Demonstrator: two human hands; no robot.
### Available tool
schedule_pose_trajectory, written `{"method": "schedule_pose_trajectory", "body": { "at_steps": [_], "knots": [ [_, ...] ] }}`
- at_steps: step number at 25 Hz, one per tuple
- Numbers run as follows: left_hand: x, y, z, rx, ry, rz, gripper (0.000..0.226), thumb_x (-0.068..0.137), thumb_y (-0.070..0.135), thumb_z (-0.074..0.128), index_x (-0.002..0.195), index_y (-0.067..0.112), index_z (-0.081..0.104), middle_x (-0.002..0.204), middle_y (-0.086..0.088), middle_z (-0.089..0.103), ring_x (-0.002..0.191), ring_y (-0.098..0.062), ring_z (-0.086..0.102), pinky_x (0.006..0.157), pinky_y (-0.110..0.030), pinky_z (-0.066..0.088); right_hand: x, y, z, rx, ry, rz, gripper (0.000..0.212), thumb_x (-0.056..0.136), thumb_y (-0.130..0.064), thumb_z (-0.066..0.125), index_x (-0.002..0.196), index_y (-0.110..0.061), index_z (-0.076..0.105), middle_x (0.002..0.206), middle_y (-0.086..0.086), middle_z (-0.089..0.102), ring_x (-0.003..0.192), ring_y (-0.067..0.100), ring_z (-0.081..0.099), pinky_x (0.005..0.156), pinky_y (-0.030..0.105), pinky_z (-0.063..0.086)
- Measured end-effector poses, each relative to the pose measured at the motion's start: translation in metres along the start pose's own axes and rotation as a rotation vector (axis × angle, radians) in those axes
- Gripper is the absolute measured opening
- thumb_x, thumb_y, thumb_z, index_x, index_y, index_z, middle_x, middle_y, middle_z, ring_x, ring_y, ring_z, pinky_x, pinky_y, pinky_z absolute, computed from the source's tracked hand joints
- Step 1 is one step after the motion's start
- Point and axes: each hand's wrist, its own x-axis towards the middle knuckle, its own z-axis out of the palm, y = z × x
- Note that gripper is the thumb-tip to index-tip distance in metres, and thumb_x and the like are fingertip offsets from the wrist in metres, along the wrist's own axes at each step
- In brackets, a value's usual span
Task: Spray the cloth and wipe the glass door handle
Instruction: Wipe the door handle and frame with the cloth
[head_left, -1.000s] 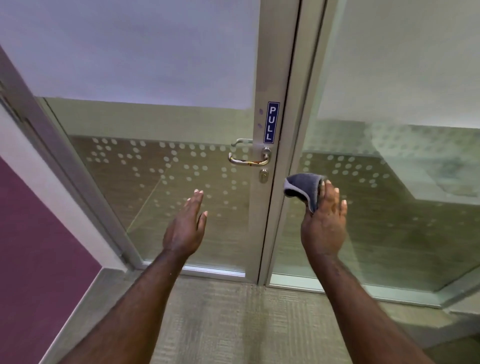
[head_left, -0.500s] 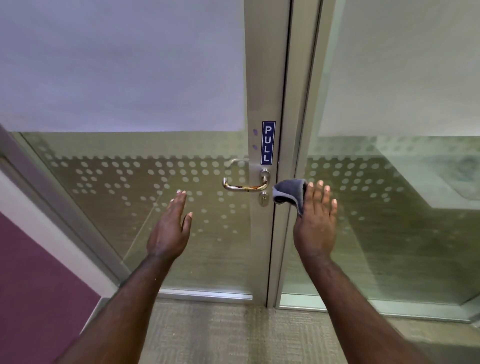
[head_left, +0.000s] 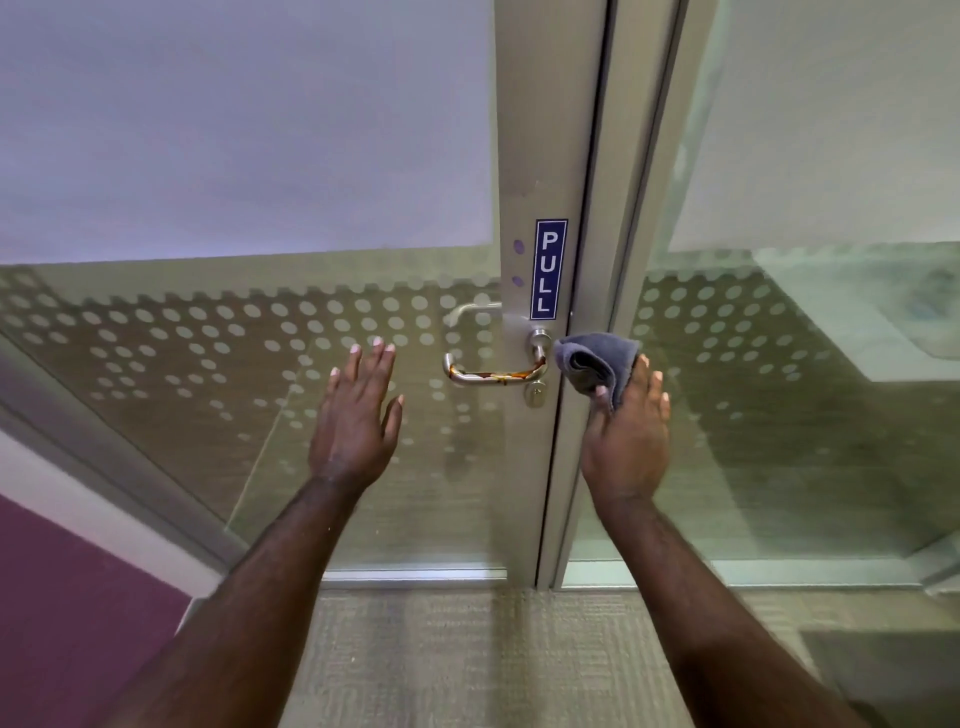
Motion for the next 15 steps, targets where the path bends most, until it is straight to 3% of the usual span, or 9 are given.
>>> {"method": "schedule_pose_trajectory", "body": {
  "at_steps": [15],
  "knots": [
    [0.061, -0.046, 0.026, 0.062, 0.042, 0.275, 0.075, 0.092, 0.028, 0.058, 0.153, 0.017, 0.016, 0.161, -0.003, 0.017, 0.148, -0.019, 0.002, 0.120, -0.047, 0.012, -0.005, -0.028, 0.015, -0.122, 0.094, 0.136, 0.056, 0.099, -0.026, 0.047, 0.147, -0.005, 0.028, 0.149, 0.019, 0.038, 0.140, 0.034, 0.032, 0.112, 0.048, 0.030]
  ]
}}
